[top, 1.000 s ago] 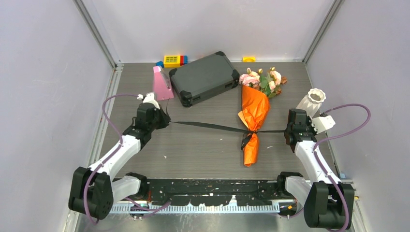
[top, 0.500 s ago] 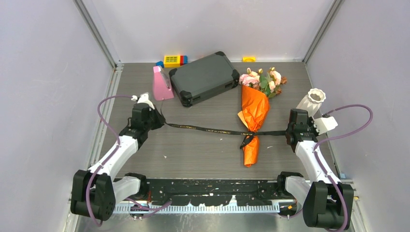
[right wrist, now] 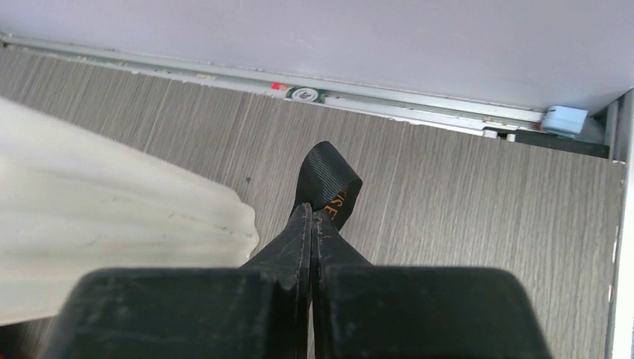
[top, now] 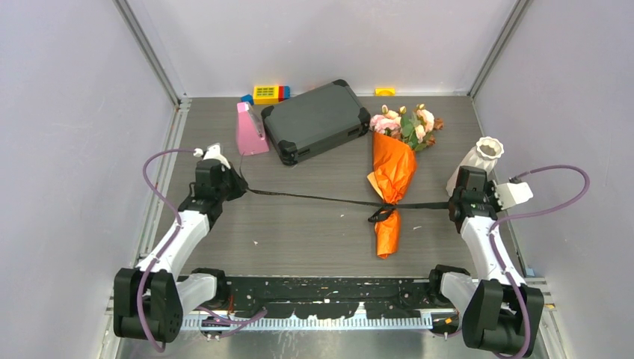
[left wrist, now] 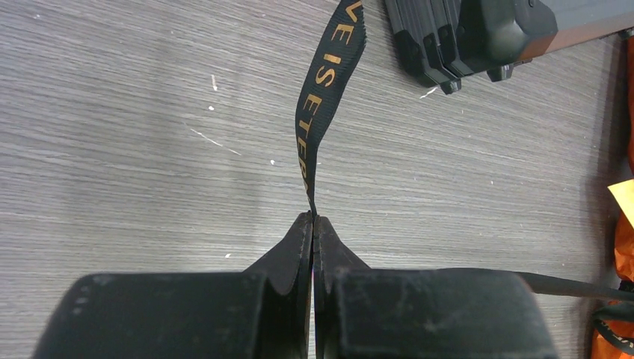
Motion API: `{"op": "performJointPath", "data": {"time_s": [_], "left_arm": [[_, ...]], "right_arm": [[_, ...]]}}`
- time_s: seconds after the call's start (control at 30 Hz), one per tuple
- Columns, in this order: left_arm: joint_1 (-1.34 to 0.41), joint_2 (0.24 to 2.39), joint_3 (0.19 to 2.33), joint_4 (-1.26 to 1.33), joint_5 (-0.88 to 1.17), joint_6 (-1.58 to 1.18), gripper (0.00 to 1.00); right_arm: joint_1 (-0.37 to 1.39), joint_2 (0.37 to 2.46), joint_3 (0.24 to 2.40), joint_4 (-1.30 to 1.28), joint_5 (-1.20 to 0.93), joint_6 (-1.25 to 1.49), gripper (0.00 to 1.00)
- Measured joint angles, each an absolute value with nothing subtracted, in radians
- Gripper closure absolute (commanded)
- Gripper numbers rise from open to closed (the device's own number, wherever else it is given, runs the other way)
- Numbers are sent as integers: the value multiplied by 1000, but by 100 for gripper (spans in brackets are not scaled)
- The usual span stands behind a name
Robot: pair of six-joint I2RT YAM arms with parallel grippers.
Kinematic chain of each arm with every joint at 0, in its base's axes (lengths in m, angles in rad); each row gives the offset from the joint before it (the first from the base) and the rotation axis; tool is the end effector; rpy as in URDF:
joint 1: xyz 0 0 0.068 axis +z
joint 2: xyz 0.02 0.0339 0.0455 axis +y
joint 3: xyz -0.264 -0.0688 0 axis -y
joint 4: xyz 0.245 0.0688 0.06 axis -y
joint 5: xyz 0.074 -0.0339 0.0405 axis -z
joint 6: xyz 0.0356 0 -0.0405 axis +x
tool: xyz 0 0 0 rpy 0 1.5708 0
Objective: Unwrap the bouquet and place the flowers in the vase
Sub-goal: Untie the ribbon from the wrapping paper.
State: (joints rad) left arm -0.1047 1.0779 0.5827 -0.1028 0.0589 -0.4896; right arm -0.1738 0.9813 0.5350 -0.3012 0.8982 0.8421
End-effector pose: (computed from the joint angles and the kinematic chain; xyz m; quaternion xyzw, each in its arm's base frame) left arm 0.2282 -0.0261 0.2208 -0.1555 0.8700 -0.1617 0.4391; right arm 0.1830 -0.0604 0.2159 0.5533 0.6369 -0.2577 0.4710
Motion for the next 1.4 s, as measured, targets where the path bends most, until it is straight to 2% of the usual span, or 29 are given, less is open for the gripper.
{"op": "performJointPath", "data": {"time_s": [0.5,0.97,1.4], "left_arm": [[-20,1065,582,-132,97,-485,100],[83,1060,582,-148,119,-487,100],[141,1060,581,-160,139,-494,100]], "right_arm": [[-295,916,573,-331,881,839,100],[-324,780,651,-380,892,780,100],[-324,739,707,-451,1016,757,100]]}}
